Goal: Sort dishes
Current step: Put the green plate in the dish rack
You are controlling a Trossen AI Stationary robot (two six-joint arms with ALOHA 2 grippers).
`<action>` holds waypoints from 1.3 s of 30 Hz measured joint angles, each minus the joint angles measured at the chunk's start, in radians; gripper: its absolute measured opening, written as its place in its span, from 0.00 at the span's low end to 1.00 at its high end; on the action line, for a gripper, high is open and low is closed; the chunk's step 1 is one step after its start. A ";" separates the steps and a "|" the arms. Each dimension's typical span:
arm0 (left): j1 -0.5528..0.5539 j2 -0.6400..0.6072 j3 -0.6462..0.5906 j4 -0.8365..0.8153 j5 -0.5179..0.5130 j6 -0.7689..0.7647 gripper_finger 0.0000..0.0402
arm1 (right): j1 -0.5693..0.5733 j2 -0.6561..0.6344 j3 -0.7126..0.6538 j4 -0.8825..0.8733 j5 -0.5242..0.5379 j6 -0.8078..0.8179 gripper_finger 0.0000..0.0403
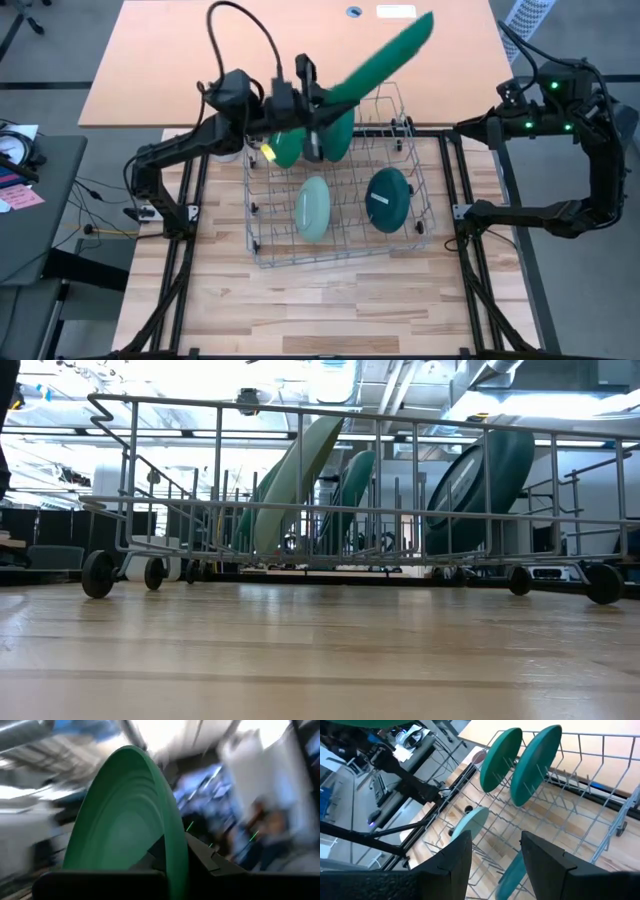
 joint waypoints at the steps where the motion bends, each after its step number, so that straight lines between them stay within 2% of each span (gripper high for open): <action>1: -0.011 0.000 0.013 -0.057 -0.055 0.055 0.06 | 0.000 0.000 0.000 0.000 0.000 0.004 0.43; 3: -0.027 0.000 0.033 -0.173 -0.192 0.144 0.06 | 0.000 0.002 0.000 0.000 0.000 0.006 0.43; 6: -0.044 0.000 0.049 -0.330 -0.424 0.192 0.06 | 0.000 0.007 0.000 0.000 0.000 0.007 0.43; 9: -0.060 0.000 0.056 -0.434 -0.564 0.256 0.06 | 0.000 0.019 0.000 0.000 0.000 0.008 0.43; 18: -0.117 0.002 0.058 -0.473 -0.721 0.449 0.06 | 0.000 0.088 0.000 0.016 0.000 0.019 0.43; 27: -0.190 0.003 0.058 -0.598 -0.893 0.753 0.06 | 0.000 0.161 0.000 0.074 0.000 0.097 0.43; 35: -0.200 0.003 0.058 -0.858 -0.902 0.796 0.06 | 0.000 0.205 0.000 0.083 0.001 0.103 0.43; 39: -0.203 0.003 0.058 -0.938 -0.902 0.836 0.06 | 0.002 0.216 0.000 0.083 0.001 0.117 0.43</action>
